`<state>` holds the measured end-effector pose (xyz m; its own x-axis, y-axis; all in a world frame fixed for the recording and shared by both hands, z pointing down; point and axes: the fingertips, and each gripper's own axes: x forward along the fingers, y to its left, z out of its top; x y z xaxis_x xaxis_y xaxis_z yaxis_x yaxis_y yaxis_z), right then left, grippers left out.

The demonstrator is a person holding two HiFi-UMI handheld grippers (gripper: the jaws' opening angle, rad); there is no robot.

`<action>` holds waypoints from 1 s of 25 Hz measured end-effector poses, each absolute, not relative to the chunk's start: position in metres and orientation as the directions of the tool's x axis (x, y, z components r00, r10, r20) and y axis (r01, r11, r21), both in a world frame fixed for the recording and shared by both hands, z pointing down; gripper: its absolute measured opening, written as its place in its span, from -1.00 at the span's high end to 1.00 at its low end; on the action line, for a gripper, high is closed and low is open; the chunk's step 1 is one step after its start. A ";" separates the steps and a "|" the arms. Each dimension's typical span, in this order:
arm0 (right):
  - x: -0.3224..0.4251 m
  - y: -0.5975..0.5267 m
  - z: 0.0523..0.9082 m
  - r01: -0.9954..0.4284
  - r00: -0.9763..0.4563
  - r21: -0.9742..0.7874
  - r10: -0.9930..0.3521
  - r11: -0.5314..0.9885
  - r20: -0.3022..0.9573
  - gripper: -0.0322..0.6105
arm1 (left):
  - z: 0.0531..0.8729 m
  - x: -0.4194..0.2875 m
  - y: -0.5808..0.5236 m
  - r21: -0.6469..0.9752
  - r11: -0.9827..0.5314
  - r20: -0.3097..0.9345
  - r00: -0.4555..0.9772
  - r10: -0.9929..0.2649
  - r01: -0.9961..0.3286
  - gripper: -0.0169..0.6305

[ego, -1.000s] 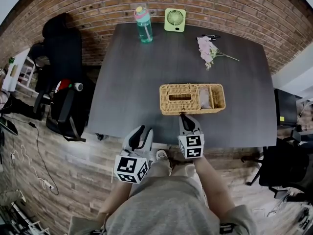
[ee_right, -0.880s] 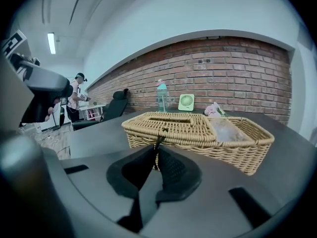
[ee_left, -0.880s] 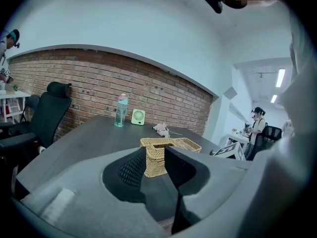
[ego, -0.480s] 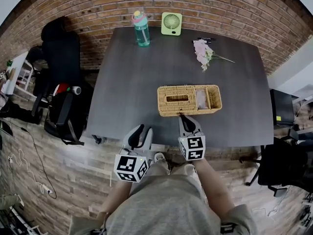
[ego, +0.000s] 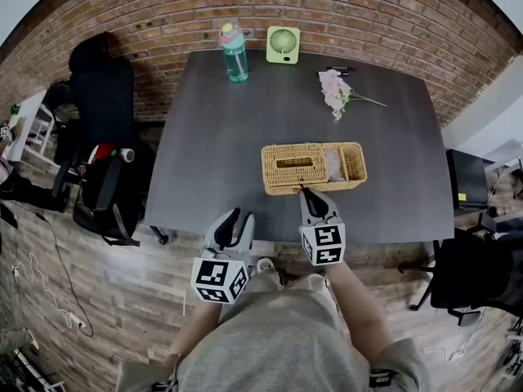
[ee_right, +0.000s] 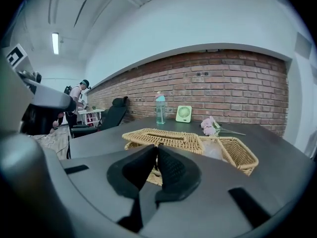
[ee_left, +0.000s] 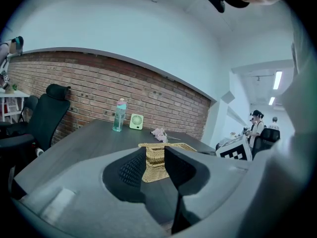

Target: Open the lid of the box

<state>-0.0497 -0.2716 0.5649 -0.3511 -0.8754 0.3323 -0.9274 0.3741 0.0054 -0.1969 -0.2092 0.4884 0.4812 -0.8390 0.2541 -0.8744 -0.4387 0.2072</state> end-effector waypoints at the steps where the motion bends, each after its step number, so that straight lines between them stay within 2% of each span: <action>1: -0.050 -0.272 0.562 -0.928 -0.350 0.009 -0.877 0.373 0.329 0.83 | 0.488 -0.198 -0.208 0.208 -0.438 0.254 0.481 -0.839 -0.874 0.59; 25: -0.048 -0.310 0.494 -0.898 -0.390 0.118 -0.890 0.425 0.236 0.83 | 0.481 -0.209 -0.198 0.197 -0.416 0.240 0.455 -0.857 -0.888 0.59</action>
<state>-0.0477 -0.3098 0.4936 -0.3902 -0.8900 0.2361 -0.8976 0.4248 0.1179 -0.2089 -0.1980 0.4807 0.4550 -0.8574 0.2404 -0.8878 -0.4158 0.1971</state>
